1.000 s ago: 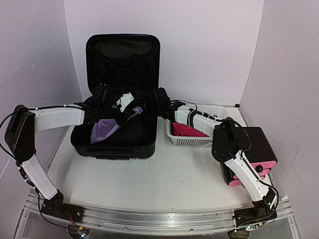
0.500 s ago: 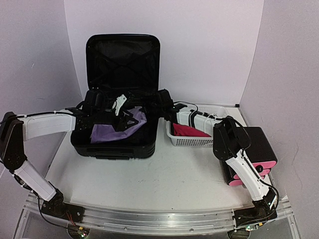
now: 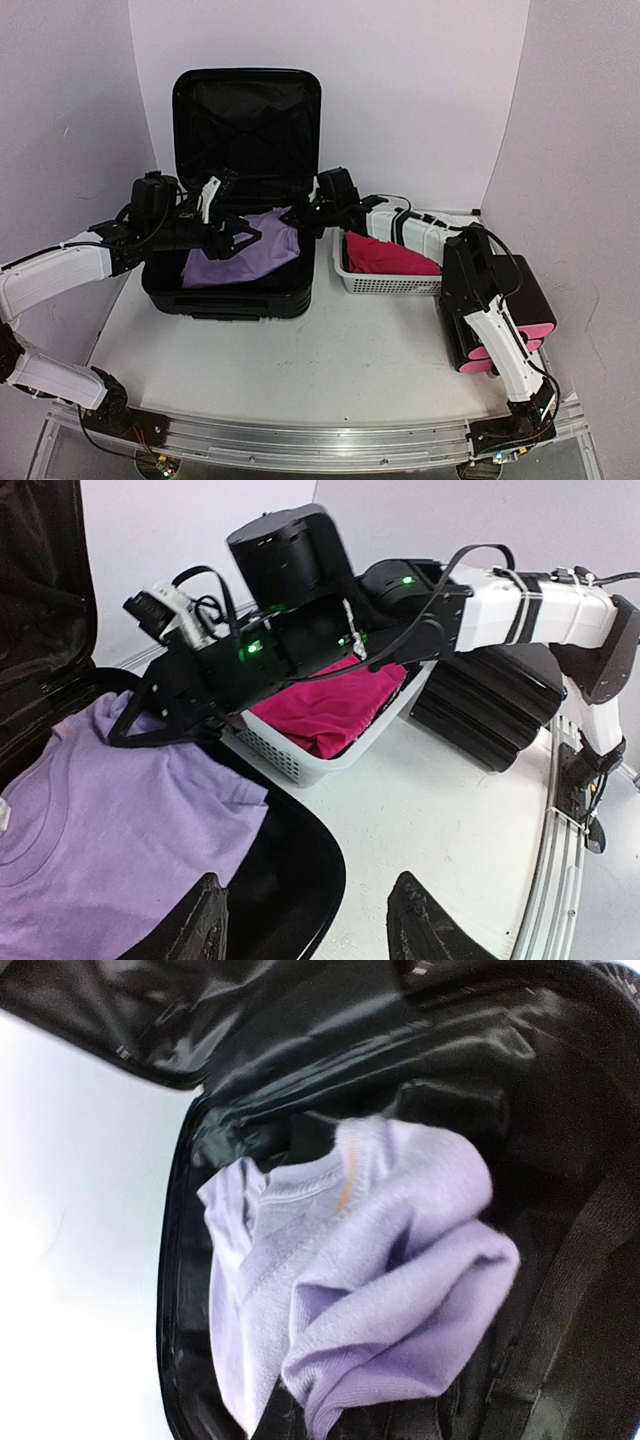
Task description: Open, take out, and arrange the luggage
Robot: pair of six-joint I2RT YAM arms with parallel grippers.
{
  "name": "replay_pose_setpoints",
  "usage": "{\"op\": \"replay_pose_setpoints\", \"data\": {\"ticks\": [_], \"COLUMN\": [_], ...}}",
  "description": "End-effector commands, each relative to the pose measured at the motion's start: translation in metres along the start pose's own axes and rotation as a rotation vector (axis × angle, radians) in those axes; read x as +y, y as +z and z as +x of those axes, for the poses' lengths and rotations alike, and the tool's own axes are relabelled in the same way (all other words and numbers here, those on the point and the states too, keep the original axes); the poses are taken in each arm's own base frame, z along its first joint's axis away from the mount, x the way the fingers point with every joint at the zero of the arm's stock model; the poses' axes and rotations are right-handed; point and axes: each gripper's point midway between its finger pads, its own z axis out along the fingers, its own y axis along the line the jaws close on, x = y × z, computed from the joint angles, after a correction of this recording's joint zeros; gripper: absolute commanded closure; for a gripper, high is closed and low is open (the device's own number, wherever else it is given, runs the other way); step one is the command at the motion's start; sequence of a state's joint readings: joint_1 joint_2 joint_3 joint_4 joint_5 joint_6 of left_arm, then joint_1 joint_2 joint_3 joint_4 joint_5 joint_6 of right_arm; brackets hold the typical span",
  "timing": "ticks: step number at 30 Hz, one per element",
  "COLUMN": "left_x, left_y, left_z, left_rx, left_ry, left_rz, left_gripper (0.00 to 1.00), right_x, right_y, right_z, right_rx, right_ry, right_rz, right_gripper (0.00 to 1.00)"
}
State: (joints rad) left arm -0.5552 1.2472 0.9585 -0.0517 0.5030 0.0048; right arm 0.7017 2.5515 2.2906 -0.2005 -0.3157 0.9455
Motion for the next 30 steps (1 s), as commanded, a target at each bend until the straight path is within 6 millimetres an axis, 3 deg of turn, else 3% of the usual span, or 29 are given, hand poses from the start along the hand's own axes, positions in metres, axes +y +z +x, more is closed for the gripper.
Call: {"op": "replay_pose_setpoints", "data": {"ticks": [1,10,17,23,30], "left_x": [0.003,0.001,-0.002,-0.002,-0.003], "left_y": [-0.014,-0.019,-0.02,-0.015,-0.01], "left_z": [-0.008,-0.006,-0.006,-0.007,-0.007], "left_rx": [-0.026,-0.02,-0.011,0.001,0.012], "left_ry": [-0.033,-0.049,-0.057,-0.065,-0.081], "left_rz": [-0.06,-0.064,-0.051,-0.033,-0.018], "left_gripper": [0.46,0.46,0.46,0.47,0.48], "right_x": [0.072,0.087,0.053,0.008,-0.027], "right_y": [-0.055,-0.09,-0.132,-0.174,-0.213], "right_z": [-0.037,-0.054,-0.065,-0.079,-0.09], "right_rx": [-0.08,-0.139,-0.133,-0.114,-0.078], "right_ry": [-0.185,-0.245,-0.257,-0.271,-0.289], "right_rz": [-0.116,-0.096,0.028,0.163,0.243], "right_gripper": [1.0,1.0,1.0,1.0,1.0]}}
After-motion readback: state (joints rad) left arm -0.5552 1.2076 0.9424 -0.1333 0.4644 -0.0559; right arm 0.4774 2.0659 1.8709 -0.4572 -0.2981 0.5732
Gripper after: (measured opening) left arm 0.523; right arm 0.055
